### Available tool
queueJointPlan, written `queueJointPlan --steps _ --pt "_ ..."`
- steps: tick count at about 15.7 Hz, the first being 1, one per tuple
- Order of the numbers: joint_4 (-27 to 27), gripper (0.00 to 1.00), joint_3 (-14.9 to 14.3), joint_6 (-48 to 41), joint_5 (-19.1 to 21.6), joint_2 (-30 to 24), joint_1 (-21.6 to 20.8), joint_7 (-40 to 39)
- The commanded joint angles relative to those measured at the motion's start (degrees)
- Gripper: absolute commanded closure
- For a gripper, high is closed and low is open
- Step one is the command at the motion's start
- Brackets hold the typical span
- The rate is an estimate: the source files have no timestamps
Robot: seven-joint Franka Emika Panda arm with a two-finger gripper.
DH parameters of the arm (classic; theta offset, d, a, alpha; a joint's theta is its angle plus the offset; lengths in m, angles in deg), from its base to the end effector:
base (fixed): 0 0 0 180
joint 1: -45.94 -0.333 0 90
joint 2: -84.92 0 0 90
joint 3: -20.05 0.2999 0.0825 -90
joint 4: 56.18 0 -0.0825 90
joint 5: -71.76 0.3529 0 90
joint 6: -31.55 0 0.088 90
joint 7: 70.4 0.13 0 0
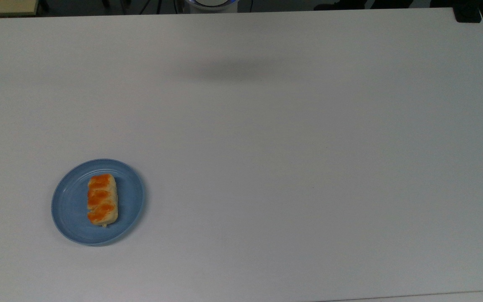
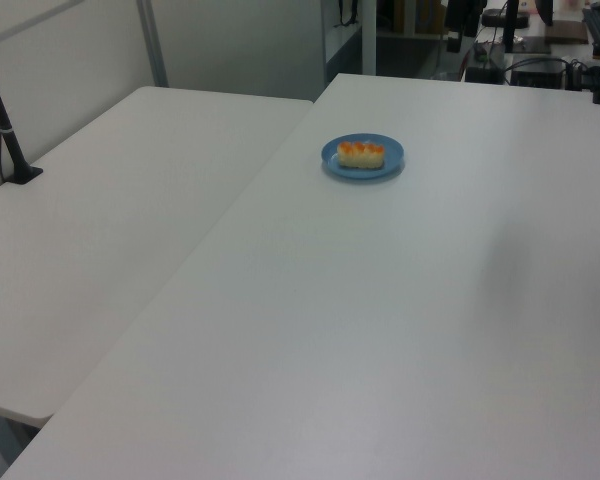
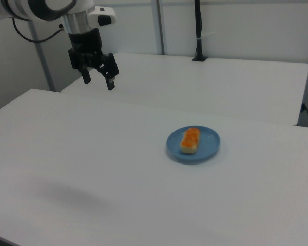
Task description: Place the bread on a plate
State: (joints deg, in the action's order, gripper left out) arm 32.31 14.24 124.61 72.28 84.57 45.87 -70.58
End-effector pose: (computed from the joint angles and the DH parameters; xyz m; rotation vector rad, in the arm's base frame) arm 0.5270 -0.0520 0.6053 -3.1297 0.1522 -0.1352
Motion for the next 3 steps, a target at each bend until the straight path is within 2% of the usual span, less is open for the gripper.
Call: queueJointPlan --steps 1,3 --pt "1.95 0.00 0.10 1.52 -1.13 -1.67 -0.45 1.32" --pt "1.95 0.00 0.10 1.43 -1.13 -1.67 -0.54 1.49"
